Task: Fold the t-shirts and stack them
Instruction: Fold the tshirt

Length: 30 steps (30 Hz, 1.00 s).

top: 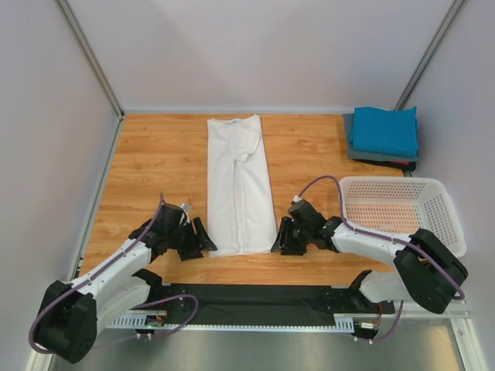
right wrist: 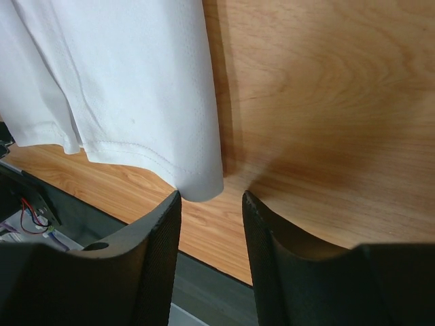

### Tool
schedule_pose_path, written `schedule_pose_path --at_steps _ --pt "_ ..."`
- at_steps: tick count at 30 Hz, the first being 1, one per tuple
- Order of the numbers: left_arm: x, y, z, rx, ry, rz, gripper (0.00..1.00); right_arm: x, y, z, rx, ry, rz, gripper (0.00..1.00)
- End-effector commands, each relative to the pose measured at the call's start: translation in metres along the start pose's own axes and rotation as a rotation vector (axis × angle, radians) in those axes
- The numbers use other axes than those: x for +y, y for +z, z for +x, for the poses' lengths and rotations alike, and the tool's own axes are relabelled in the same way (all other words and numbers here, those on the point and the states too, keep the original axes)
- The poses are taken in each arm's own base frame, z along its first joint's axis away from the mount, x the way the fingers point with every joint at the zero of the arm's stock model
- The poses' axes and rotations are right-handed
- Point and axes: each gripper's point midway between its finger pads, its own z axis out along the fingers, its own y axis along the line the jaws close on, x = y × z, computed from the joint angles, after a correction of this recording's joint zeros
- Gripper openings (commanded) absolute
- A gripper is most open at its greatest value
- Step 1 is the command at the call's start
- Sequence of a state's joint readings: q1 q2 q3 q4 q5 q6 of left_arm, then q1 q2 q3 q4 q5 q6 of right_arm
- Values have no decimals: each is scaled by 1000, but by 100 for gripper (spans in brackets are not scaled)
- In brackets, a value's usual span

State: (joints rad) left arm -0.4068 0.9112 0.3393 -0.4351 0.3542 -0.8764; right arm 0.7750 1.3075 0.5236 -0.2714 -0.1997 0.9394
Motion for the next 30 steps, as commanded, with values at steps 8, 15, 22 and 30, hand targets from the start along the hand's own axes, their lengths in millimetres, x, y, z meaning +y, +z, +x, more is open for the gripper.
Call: schedule_pose_path --at_steps 8,15,22,30 --pt "8 11 -2 -35 -51 -30 61 12 -4 -22 -88 -29 6 40" --pt "13 13 3 -27 -68 -46 58 16 1 -26 -88 -31 1 40" --pt "14 19 6 -6 -66 -52 49 17 8 -24 -66 -24 -4 34" --pt "19 25 14 31 -57 -83 21 11 14 -21 -52 -19 18 8"
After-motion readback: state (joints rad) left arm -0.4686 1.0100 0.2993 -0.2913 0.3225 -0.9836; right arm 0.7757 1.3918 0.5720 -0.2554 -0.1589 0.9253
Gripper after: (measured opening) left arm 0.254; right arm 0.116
